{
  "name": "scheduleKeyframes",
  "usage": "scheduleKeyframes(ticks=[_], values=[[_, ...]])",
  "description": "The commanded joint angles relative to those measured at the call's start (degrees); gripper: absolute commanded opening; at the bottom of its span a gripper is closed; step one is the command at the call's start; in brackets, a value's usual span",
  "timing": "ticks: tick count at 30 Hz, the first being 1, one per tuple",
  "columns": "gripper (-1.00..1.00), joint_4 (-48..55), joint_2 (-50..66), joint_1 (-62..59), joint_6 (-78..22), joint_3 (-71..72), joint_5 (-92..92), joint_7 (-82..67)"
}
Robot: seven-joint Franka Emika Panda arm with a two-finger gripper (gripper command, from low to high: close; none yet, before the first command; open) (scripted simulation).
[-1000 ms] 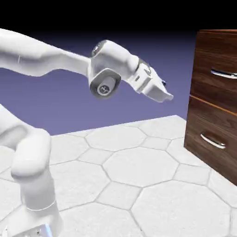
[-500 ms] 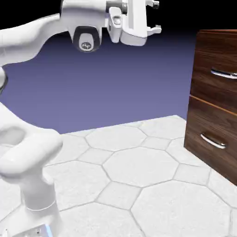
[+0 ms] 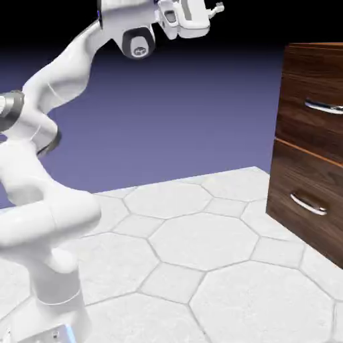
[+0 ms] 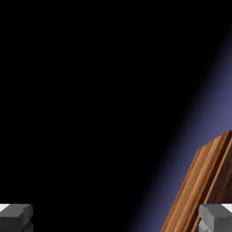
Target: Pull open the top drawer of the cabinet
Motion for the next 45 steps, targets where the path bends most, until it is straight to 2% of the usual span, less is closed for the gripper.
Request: scheduleKeyframes(ticks=[1,20,22,31,32,45], values=[[0.00,1.3,-1.0,-2.0,-0.4,1.2,2.5,0.7],[0.00,25.0,-19.8,-40.6,-8.8,23.3,49.8,13.7],[0.00,25.0,-19.9,-40.7,-8.8,23.3,50.0,13.7],[0.00,42.1,-18.5,-51.4,-2.9,23.2,47.1,19.5],[-1.00,42.1,-18.5,-51.4,-2.9,23.2,47.1,19.5],[-1.00,17.2,-21.3,-36.0,-11.8,22.7,50.7,12.5]])
